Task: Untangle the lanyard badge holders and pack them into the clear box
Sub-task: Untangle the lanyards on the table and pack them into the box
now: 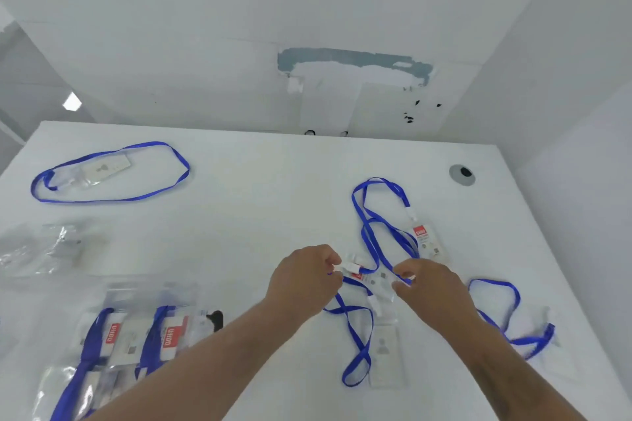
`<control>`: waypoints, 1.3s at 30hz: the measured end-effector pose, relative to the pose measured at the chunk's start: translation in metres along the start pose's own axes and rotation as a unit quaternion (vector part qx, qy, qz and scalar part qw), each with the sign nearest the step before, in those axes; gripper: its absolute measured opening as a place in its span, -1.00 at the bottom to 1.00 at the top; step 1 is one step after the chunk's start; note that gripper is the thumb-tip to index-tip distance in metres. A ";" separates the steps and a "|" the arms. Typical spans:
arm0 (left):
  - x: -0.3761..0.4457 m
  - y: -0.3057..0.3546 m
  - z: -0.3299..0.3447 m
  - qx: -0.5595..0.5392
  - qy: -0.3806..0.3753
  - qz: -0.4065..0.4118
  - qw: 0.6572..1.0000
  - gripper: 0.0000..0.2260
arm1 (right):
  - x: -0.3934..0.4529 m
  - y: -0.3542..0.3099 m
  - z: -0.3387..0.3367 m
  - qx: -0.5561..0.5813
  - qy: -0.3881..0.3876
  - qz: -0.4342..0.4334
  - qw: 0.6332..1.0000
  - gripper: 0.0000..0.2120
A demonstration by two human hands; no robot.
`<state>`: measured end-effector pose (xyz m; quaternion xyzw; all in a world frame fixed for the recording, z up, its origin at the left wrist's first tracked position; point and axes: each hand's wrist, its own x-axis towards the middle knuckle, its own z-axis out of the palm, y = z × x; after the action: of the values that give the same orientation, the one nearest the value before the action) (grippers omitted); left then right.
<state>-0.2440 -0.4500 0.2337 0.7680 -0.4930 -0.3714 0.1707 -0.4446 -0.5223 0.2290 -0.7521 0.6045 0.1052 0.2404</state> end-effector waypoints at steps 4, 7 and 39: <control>0.035 0.011 0.039 0.096 0.010 0.032 0.995 -0.72 | 0.021 0.021 0.017 0.002 -0.022 0.008 1.000 -0.67; 0.053 0.010 0.055 0.166 0.011 0.057 0.984 -0.68 | 0.029 0.019 0.027 -0.003 -0.032 -0.003 0.999 -0.66; 0.028 0.047 -0.049 -0.292 -0.018 0.027 0.956 -0.75 | 0.035 -0.061 -0.102 0.246 0.141 -0.209 0.936 -0.70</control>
<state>-0.2311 -0.5009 0.2845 0.6643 -0.3861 -0.5084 0.3888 -0.3904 -0.5923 0.3154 -0.7857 0.4685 -0.2063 0.3473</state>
